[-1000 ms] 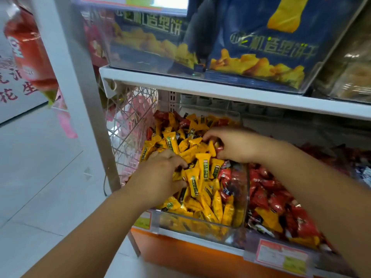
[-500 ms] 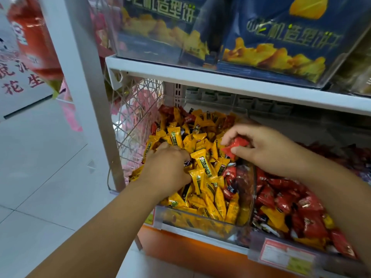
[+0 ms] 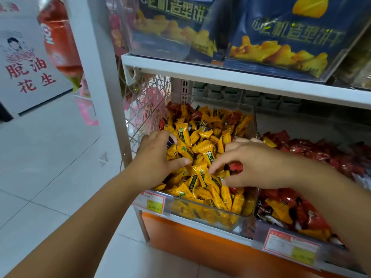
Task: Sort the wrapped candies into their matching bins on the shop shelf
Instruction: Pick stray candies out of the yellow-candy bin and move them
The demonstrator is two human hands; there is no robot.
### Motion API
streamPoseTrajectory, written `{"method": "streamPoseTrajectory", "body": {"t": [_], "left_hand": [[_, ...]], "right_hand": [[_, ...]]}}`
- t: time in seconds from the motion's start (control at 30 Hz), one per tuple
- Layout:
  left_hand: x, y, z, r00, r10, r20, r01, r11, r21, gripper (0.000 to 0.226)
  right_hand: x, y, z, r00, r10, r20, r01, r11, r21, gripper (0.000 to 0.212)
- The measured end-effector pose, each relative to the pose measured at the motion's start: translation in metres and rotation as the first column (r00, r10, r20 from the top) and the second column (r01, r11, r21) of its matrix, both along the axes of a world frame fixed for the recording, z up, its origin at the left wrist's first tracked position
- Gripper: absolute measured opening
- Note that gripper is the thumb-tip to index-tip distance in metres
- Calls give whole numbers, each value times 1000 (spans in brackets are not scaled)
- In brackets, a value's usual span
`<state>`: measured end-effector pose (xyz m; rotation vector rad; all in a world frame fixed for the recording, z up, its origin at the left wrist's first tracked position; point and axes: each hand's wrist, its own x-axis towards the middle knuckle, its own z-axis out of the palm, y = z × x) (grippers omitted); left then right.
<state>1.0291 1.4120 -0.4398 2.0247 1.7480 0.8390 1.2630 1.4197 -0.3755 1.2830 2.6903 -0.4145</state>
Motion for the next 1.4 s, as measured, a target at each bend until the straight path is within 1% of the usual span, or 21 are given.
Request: {"method": "streamPoseTrajectory", "body": {"t": [0.07, 0.2, 0.27, 0.33, 0.37, 0.4, 0.47, 0.5, 0.53, 0.6, 0.63, 0.67, 0.73, 0.8, 0.87, 0.93, 1.07, 1.2, 1.27, 1.33, 1.4], "left_hand": [[-2, -4, 2, 996, 0, 91, -1, 1000, 8, 33], [-7, -12, 9, 969, 11, 245, -8, 1000, -11, 15], [-10, -15, 12, 963, 3, 270, -1, 1000, -6, 13], [-12, -17, 13, 978, -6, 210, 7, 1000, -6, 16], [-12, -17, 13, 985, -4, 174, 6, 1000, -12, 17], [-12, -17, 14, 988, -1, 153, 4, 1000, -21, 17], [-12, -15, 13, 984, 15, 177, -7, 999, -45, 15], [-12, -15, 12, 979, 25, 203, -14, 998, -55, 15], [-12, -15, 11, 976, 32, 216, -20, 998, -57, 14], [-13, -18, 7, 983, 28, 183, -22, 999, -35, 12], [-14, -20, 5, 989, 23, 145, -21, 1000, -15, 10], [-15, -22, 4, 994, 18, 110, -18, 1000, 1, 8], [-18, -25, 2, 996, 1, 86, -2, 1000, 15, 7], [-20, -27, 1, 993, -17, 113, 16, 1000, 12, 8], [-21, -28, 1, 987, -17, 160, 16, 1000, 10, 9], [-21, -29, 2, 983, -13, 182, 12, 1000, 11, 9], [-21, -28, 1, 985, -9, 172, 7, 1000, 12, 7], [-21, -28, 1, 982, -4, 186, 2, 1000, 7, 5], [-21, -27, 0, 980, -12, 197, 12, 1000, -1, 6], [-19, -26, -1, 980, -7, 199, 10, 1000, -14, 7], [-18, -25, -2, 978, 5, 210, 0, 1000, -24, 8]], "right_hand": [[-14, 2, 1, 975, 32, 218, -34, 999, 5, 39], [-35, 10, -6, 949, 7, 316, 3, 999, -32, 61], [-43, 17, -17, 946, 2, 323, -17, 999, 44, 61], [-49, 24, -28, 963, 3, 270, -51, 984, 173, 55], [-50, 27, -29, 970, 7, 241, -51, 983, 178, 54], [-49, 28, -25, 976, 14, 216, -40, 992, 117, 53], [-44, 26, -8, 991, -4, 132, 21, 991, -129, 48], [-40, 24, 2, 998, -35, 54, 46, 976, -211, 43], [-37, 26, 9, 996, -79, -49, 66, 975, -214, 36], [-40, 40, 16, 931, -194, -311, 173, 981, -92, 28], [-46, 50, 15, 884, -242, -400, 253, 967, -25, 29], [-52, 65, 11, 859, -269, -436, 318, 947, 44, 33], [-67, 93, 2, 891, -286, -353, 350, 927, 133, 46], [-78, 110, -10, 931, -293, -219, 325, 937, 130, 57], [-84, 116, -22, 942, -313, -119, 327, 935, 134, 49], [-84, 111, -26, 948, -307, -83, 317, 932, 178, 40], [-70, 93, -21, 944, -293, -149, 317, 932, 176, 32], [-54, 81, -18, 884, -353, -306, 366, 931, -18, 24], [-56, 84, -15, 841, -376, -388, 400, 916, -20, 22], [-62, 95, -12, 804, -385, -453, 427, 904, -10, 29], [-69, 107, -8, 795, -361, -488, 436, 899, 45, 37]]}}
